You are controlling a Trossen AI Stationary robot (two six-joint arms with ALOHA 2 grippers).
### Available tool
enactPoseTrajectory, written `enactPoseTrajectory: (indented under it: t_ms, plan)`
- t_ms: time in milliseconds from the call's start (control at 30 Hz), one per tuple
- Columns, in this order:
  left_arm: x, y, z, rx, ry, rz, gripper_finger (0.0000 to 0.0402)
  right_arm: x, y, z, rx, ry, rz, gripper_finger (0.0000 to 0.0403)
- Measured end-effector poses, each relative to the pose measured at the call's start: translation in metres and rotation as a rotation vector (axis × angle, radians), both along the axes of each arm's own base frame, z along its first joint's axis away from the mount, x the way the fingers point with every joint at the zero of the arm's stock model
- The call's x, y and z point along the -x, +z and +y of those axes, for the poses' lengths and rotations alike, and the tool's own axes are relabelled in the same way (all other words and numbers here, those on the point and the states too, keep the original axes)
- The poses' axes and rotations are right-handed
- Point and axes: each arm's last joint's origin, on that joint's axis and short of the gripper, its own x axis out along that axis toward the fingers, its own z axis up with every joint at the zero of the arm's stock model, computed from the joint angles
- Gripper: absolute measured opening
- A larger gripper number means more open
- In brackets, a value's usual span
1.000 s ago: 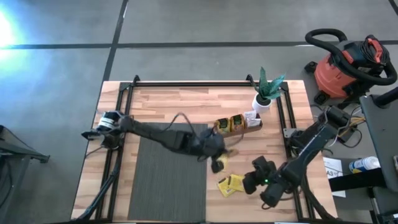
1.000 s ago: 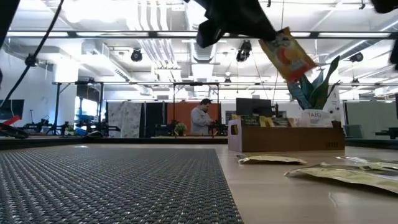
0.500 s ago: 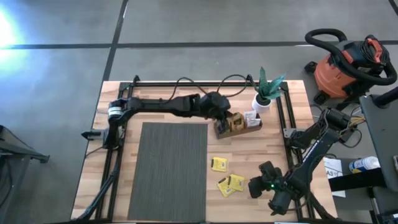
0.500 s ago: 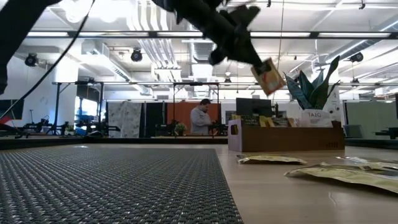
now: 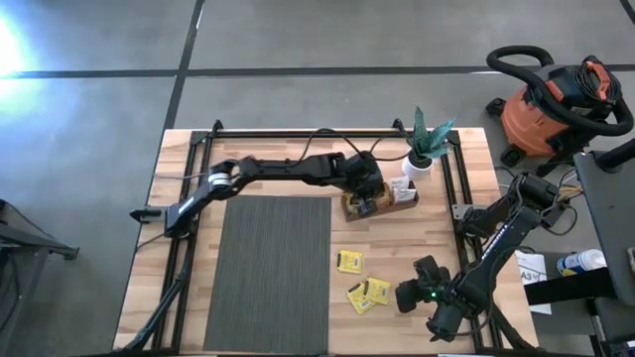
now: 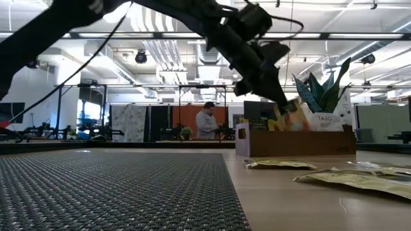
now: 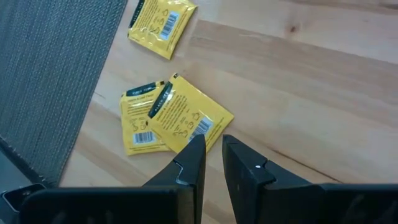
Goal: Pick & Place Tea
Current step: Put the orange tea bag into the left section of the wooden organizer
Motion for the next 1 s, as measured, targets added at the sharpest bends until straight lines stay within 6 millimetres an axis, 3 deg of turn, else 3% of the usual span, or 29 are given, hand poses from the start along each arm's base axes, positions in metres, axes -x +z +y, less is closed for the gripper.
enactPoseTrajectory:
  t_ms: [367, 633, 800, 1000]
  plan:
    - [-0.029, -0.008, 0.006, -0.019, -0.023, 0.111, 0.0000, 0.000, 0.000, 0.000, -0.007, -0.006, 0.003, 0.0054]
    - [-0.024, -0.031, 0.006, -0.036, 0.003, 0.176, 0.0000, 0.001, -0.001, 0.000, -0.006, -0.004, 0.008, 0.0054]
    - [-0.029, -0.025, 0.005, -0.027, 0.021, 0.111, 0.0007, 0.001, -0.002, -0.001, -0.002, -0.002, 0.012, 0.0054]
    - [-0.032, -0.014, 0.001, -0.029, 0.019, 0.063, 0.0047, 0.001, -0.002, -0.001, -0.001, -0.002, 0.013, 0.0054]
